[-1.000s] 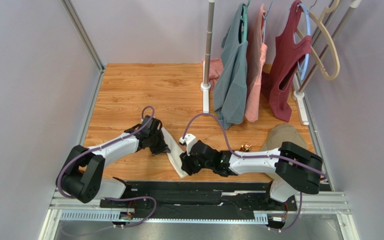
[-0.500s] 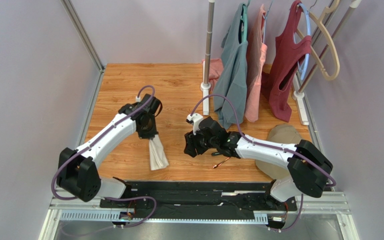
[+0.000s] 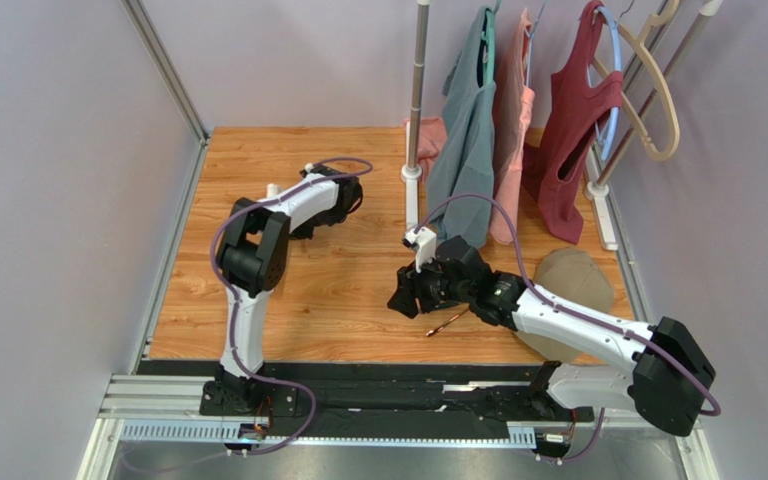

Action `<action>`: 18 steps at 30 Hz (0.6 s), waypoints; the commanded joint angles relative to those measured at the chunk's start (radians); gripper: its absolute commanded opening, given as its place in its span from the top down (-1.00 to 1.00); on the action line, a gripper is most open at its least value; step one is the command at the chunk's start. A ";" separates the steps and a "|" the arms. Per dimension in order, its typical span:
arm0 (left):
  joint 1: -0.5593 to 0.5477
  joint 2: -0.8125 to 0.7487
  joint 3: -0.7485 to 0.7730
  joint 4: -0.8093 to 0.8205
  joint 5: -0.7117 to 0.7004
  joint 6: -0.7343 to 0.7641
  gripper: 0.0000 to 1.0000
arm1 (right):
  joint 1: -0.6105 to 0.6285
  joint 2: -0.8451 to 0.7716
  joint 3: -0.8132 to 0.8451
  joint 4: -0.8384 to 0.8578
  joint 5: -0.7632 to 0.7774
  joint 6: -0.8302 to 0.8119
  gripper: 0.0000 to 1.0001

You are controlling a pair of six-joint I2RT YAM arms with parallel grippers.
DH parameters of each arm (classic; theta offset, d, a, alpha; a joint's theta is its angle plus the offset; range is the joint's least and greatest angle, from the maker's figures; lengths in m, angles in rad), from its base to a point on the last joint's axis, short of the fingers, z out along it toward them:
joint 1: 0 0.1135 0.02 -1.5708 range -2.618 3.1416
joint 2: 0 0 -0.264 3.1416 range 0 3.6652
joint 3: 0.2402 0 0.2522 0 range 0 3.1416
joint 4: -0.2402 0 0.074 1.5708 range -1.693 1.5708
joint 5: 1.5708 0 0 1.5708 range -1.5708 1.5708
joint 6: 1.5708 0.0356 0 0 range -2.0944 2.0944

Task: Fold the napkin into a case and place the utensils inside
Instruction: Turn over the smaller rectangle-folded napkin at the center of the board.

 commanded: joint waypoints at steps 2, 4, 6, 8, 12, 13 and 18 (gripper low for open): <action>-0.056 0.136 0.151 -0.381 -0.312 -0.048 1.00 | -0.050 -0.098 -0.068 0.004 -0.046 -0.020 -0.04; -0.097 0.208 0.186 -0.384 -0.323 -0.033 1.00 | -0.059 -0.113 -0.086 0.007 -0.039 -0.033 -0.04; -0.133 0.256 0.240 -0.384 -0.311 -0.033 1.00 | -0.060 -0.121 -0.096 0.011 -0.028 -0.038 -0.06; -0.154 0.323 0.278 -0.384 -0.302 -0.031 1.00 | -0.059 -0.136 -0.103 0.012 -0.026 -0.038 -0.06; -0.179 0.400 0.328 -0.384 -0.239 -0.040 1.00 | -0.060 -0.153 -0.105 0.001 -0.016 -0.032 -0.07; -0.185 0.411 0.334 -0.384 -0.225 -0.054 1.00 | -0.061 -0.154 -0.106 0.001 -0.008 -0.029 -0.07; -0.206 0.379 0.315 -0.381 -0.193 -0.114 0.74 | -0.061 -0.154 -0.114 0.004 -0.013 -0.017 -0.08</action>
